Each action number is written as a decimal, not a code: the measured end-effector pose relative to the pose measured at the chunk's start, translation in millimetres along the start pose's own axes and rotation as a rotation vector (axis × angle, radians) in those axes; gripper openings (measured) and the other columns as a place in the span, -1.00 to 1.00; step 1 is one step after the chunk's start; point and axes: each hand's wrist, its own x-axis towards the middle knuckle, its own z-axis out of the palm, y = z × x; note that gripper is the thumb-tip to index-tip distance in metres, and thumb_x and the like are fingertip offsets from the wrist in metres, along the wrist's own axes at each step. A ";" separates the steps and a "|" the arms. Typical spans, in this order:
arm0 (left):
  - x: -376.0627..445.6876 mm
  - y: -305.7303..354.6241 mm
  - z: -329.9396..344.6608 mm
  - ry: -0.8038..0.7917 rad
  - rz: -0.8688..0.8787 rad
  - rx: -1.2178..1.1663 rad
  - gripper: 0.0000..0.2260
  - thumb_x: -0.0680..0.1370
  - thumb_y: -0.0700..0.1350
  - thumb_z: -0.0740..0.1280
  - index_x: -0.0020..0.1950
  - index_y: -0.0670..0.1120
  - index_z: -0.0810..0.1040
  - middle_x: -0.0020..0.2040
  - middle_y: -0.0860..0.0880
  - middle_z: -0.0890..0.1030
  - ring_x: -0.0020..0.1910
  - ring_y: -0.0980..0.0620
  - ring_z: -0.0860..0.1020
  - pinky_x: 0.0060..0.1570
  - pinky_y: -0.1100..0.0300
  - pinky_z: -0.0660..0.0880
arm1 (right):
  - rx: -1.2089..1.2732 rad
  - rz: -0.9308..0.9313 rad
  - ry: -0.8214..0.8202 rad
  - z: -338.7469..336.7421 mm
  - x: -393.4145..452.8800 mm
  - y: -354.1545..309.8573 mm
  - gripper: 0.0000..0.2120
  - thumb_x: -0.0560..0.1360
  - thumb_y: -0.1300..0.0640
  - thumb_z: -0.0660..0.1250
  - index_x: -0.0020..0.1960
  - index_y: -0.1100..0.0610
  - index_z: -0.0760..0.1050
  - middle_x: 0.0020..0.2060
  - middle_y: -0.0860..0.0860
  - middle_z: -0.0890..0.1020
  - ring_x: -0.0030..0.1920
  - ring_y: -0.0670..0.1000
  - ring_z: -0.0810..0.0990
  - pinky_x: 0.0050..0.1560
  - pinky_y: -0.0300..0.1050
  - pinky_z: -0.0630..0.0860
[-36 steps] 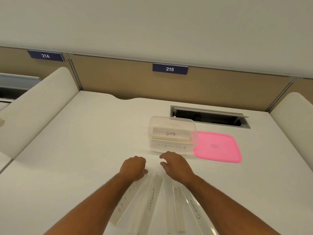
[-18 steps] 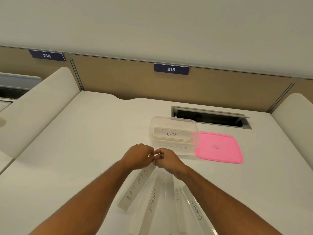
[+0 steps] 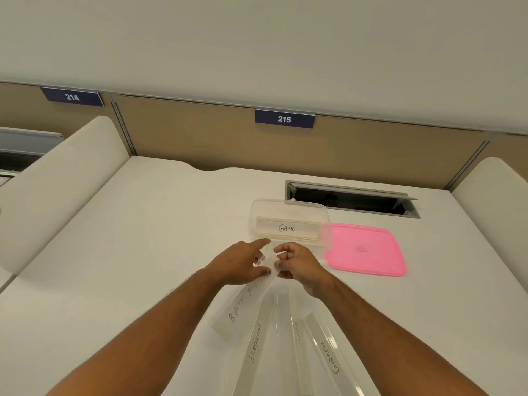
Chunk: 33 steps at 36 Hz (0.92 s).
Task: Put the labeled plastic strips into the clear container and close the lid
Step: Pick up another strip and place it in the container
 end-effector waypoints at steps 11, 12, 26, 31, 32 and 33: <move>7.3 2.4 2.0 -0.054 0.011 0.011 -0.14 0.34 0.37 0.41 0.55 0.12 0.20 0.39 0.05 0.49 0.23 0.00 0.54 0.04 0.20 0.53 | 0.242 0.004 0.126 -46.8 -0.1 -13.6 -0.72 0.49 0.47 0.33 0.15 0.24 0.54 0.01 0.24 0.67 -0.06 0.13 0.68 -0.16 -0.09 0.63; 7.5 2.2 0.8 -0.059 0.018 0.005 -0.14 0.33 0.37 0.41 0.54 0.12 0.22 0.39 0.06 0.49 0.24 0.01 0.54 0.06 0.18 0.54 | 0.256 0.006 0.127 -51.5 -0.3 -14.6 -0.72 0.49 0.47 0.33 0.15 0.24 0.54 0.02 0.25 0.67 -0.05 0.13 0.69 -0.16 -0.08 0.63; 15.6 14.9 -11.6 -0.028 0.066 -0.033 -0.36 0.33 0.32 0.46 0.32 0.08 0.46 0.22 0.12 0.57 0.11 0.09 0.54 0.03 0.11 0.58 | 0.224 0.022 0.073 -101.2 -14.7 -29.9 -0.58 0.47 0.51 0.32 0.25 0.17 0.48 0.14 0.20 0.62 0.09 0.21 0.65 -0.08 -0.03 0.67; 20.1 18.3 -14.6 -0.005 0.088 -0.011 -0.36 0.31 0.30 0.48 0.32 0.11 0.45 0.28 0.13 0.54 0.13 0.09 0.54 0.03 0.15 0.59 | -0.016 -0.002 0.039 -111.5 -15.7 -35.9 -0.55 0.42 0.50 0.37 0.21 0.11 0.52 0.12 0.26 0.60 0.12 0.22 0.65 0.04 0.06 0.66; 20.9 18.8 -15.2 -0.002 0.092 -0.001 -0.36 0.31 0.30 0.48 0.32 0.12 0.45 0.29 0.13 0.54 0.14 0.08 0.53 0.04 0.14 0.59 | -0.056 -0.014 0.045 -112.7 -15.9 -37.6 -0.56 0.43 0.47 0.38 0.20 0.10 0.54 0.07 0.28 0.57 0.12 0.22 0.64 0.05 0.07 0.66; 21.9 19.2 -15.9 0.002 0.097 0.012 -0.36 0.31 0.30 0.48 0.32 0.12 0.45 0.31 0.12 0.53 0.15 0.07 0.53 0.04 0.14 0.59 | -0.108 -0.030 0.056 -113.5 -16.3 -39.4 -0.60 0.44 0.43 0.40 0.18 0.07 0.55 0.00 0.25 0.55 0.09 0.20 0.63 0.06 0.08 0.66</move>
